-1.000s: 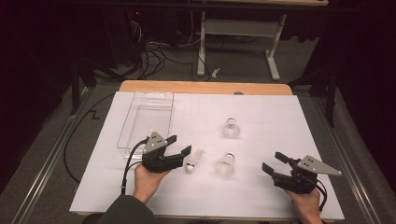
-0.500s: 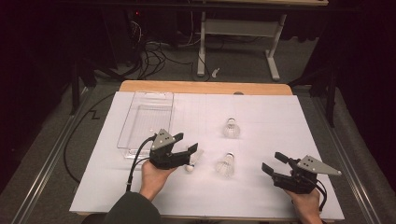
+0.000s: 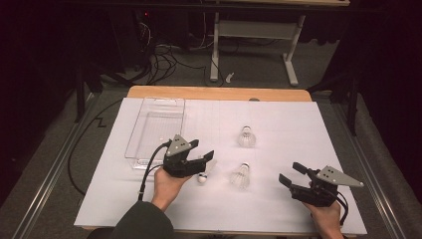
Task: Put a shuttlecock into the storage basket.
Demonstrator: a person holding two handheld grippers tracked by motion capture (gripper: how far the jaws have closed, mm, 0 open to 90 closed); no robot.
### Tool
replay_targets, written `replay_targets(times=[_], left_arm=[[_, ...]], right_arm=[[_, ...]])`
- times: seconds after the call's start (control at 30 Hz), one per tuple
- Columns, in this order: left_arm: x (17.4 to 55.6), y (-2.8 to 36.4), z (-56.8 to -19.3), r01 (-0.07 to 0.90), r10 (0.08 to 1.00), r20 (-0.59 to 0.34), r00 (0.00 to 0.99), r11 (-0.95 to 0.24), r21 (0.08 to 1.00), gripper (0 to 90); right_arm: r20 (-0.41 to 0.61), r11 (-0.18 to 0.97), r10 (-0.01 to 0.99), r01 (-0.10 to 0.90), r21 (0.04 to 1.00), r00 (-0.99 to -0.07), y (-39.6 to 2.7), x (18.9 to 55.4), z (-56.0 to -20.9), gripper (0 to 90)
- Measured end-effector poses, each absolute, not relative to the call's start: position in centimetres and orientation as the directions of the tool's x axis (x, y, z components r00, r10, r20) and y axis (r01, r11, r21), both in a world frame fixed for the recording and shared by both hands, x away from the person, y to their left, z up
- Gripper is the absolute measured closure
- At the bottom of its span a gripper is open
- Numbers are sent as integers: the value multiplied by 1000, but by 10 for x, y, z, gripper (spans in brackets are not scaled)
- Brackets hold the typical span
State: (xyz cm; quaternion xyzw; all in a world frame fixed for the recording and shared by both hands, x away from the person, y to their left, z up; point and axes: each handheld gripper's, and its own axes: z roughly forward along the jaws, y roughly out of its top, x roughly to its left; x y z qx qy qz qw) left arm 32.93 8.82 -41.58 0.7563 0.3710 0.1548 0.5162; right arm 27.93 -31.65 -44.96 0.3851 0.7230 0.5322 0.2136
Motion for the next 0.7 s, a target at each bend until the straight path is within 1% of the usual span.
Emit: replay_targets(times=[0.7], left_arm=[[335,81,-408,436,727,-134,674,-244,867,351]], right_arm=[[104,136,782,332,934,-614,-316,280,-450,283]])
